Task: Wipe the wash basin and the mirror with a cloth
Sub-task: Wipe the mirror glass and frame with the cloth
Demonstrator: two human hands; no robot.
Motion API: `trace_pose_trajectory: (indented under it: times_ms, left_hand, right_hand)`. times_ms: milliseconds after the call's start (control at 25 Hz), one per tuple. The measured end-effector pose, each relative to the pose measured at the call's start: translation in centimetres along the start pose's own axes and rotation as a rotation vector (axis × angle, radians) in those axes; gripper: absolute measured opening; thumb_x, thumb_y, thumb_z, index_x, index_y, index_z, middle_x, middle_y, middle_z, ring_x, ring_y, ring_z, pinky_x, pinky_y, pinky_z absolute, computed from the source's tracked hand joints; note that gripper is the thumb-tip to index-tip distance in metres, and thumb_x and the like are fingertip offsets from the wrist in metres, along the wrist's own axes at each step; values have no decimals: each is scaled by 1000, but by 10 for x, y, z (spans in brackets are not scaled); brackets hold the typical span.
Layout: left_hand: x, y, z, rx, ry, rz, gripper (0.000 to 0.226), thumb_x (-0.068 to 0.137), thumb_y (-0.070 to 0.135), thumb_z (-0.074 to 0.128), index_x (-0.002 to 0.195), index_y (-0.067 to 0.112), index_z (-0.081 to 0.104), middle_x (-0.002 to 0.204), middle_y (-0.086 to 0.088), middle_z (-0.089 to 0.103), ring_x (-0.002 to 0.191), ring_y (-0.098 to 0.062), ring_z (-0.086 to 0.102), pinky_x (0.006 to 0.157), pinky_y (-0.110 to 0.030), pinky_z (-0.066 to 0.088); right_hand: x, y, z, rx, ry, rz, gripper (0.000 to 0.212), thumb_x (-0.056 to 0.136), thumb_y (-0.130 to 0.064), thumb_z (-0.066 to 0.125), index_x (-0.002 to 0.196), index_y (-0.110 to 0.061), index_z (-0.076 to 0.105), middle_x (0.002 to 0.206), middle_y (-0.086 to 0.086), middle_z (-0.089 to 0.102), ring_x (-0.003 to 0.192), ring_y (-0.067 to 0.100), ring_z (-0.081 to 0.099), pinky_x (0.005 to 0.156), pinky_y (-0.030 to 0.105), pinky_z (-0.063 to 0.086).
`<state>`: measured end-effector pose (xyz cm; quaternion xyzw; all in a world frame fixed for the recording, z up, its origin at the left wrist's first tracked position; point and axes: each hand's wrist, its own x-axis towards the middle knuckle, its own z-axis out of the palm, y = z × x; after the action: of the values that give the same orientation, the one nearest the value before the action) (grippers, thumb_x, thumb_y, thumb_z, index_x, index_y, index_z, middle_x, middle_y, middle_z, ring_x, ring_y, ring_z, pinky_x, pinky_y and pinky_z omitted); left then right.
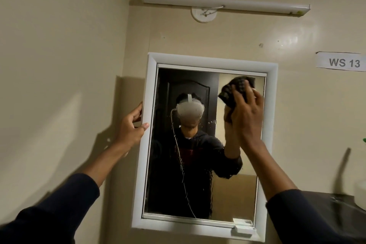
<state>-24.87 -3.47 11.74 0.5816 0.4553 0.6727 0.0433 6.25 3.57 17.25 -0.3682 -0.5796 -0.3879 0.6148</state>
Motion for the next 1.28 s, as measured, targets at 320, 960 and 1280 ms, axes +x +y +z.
trace_pose_trajectory:
  times_ms: [320,960,1280]
  left_hand:
    - [-1,-2,-2,14,5,-23,73,86,-1,67,149,19,36,148,-1,48,138,-13,43,107,-24,37]
    - [3,-1,-4,14,-8,14,76,82,-7,69,147,18,39,140,0,55,123,-17,55,91,-24,50]
    - [1,-8,-4,-32,-24,-4,71,87,-1,66,148,21,38,148,1,48,139,-13,41,107,-25,35]
  right_hand:
    - [1,-11,3,31,108,432,44,94,-18,44,138,-18,52,149,13,41,124,37,40,101,44,43]
    - [18,-170,45,167,-322,-387,58,80,-13,73,135,-18,54,149,15,41,129,39,39,99,52,45]
    - [-29,-1,-3,13,-93,-107,47,83,-11,68,129,-11,61,145,15,46,122,37,40,94,48,49]
